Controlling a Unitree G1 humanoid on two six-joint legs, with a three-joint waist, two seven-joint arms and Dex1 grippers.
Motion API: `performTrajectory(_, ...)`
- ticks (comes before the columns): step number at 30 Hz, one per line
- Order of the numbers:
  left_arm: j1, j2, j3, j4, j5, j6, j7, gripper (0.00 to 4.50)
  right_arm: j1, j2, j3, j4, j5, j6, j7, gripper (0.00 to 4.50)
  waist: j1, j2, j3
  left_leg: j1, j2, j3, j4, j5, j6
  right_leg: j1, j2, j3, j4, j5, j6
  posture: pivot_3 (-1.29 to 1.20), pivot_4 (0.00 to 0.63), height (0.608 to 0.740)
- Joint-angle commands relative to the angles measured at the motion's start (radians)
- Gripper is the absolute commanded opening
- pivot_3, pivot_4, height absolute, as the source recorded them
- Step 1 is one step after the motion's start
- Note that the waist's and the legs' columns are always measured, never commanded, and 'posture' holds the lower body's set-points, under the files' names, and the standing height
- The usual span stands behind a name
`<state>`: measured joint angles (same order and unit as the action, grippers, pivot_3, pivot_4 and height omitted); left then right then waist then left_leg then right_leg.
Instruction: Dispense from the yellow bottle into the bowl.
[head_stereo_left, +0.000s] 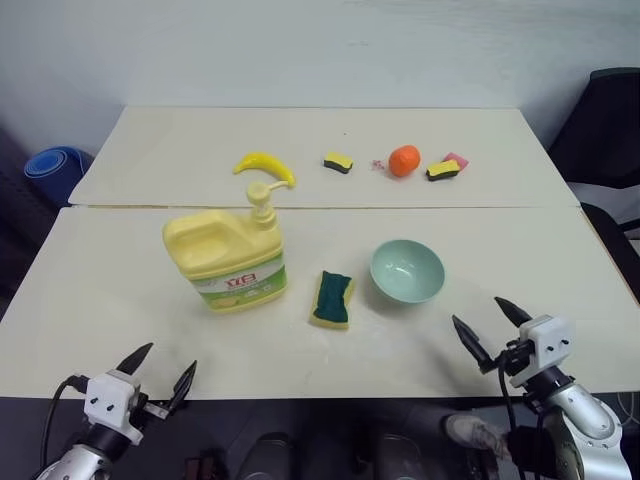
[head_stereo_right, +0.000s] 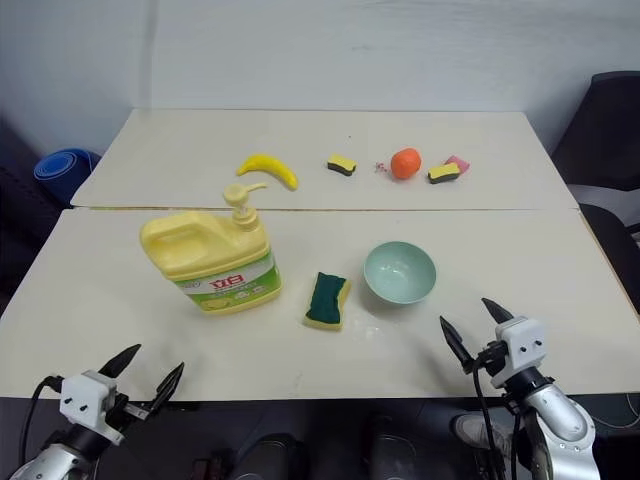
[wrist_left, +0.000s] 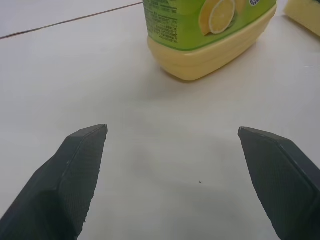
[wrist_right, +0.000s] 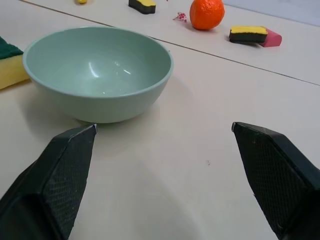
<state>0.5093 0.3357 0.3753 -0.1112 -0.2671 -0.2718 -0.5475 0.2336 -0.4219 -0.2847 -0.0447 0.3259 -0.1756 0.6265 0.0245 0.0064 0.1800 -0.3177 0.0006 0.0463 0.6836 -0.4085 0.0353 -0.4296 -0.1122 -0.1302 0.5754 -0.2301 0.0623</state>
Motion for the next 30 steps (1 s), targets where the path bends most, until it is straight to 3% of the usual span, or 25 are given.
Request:
performTrajectory(1, 0.012, 0.023, -0.011, -0.082, -0.031, 0.035, -0.02, 4.44, 0.004, -0.03, -0.046, -0.014, 0.042, 0.002, 0.023, 4.5, 0.0, 0.0, 0.0, 0.0, 0.0, 0.0, 0.0, 0.0, 0.0, 0.0, 0.0, 0.0, 0.0, 0.0, 0.0, 0.0, 0.15, 0.74)
performTrajectory(3, 0.031, 0.067, -0.02, -0.121, -0.092, 0.058, -0.111, 4.44, -0.001, -0.081, -0.045, -0.084, 0.103, 0.05, 0.092, 4.5, 0.0, 0.001, 0.0, 0.0, 0.0, 0.0, 0.0, 0.0, 0.0, 0.0, 0.0, 0.0, 0.0, 0.0, 0.0, 0.0, 0.15, 0.74)
performTrajectory(7, 0.078, 0.198, 0.013, -0.187, -0.25, 0.103, -0.327, 4.44, -0.043, -0.296, -0.013, -0.317, 0.285, 0.296, 0.252, 4.5, -0.008, 0.006, 0.003, 0.0, 0.0, 0.0, 0.0, 0.0, 0.0, -0.001, 0.0, 0.001, 0.0, -0.001, -0.001, 0.0, 0.15, 0.74)
performTrajectory(11, 0.118, 0.314, 0.073, -0.242, -0.351, 0.188, -0.448, 4.44, -0.224, -0.483, 0.046, -0.416, 0.419, 0.559, 0.3, 4.5, -0.007, 0.005, 0.003, 0.001, 0.003, -0.002, 0.0, 0.0, -0.001, 0.001, 0.001, -0.002, 0.001, -0.003, -0.004, 0.0, 0.15, 0.74)
performTrajectory(13, 0.121, 0.34, 0.095, -0.252, -0.375, 0.221, -0.467, 4.44, -0.322, -0.524, 0.095, -0.428, 0.441, 0.656, 0.296, 4.5, -0.006, 0.006, 0.004, 0.001, 0.002, -0.003, 0.0, 0.0, -0.001, 0.0, 0.001, -0.002, 0.001, -0.002, -0.004, 0.0, 0.15, 0.74)
performTrajectory(17, 0.084, 0.352, 0.132, -0.233, -0.353, 0.246, -0.444, 4.44, -0.637, -0.493, 0.428, -0.408, 0.337, 0.856, 0.351, 4.5, -0.004, 0.005, 0.003, -0.001, 0.002, -0.004, 0.0, 0.0, -0.002, -0.001, 0.001, -0.004, 0.0, -0.003, -0.005, 0.0, 0.15, 0.74)
performTrajectory(22, 0.109, 0.328, 0.132, -0.331, -0.353, 0.298, -0.411, 4.44, -0.832, -0.37, 0.704, -0.307, 0.14, 0.942, 0.318, 4.5, -0.002, 0.003, 0.002, -0.003, 0.001, -0.006, 0.0, 0.004, -0.011, -0.001, 0.001, -0.006, -0.001, -0.002, -0.004, 0.0, 0.15, 0.74)
performTrajectory(30, 0.131, 0.286, 0.119, -0.404, -0.319, 0.344, -0.351, 4.44, -0.962, -0.116, 0.891, -0.122, -0.087, 0.945, 0.212, 4.5, -0.016, -0.001, 0.0, -0.003, -0.002, -0.006, 0.002, 0.004, -0.01, 0.0, 0.0, -0.006, -0.001, -0.001, -0.002, 0.0, 0.15, 0.74)
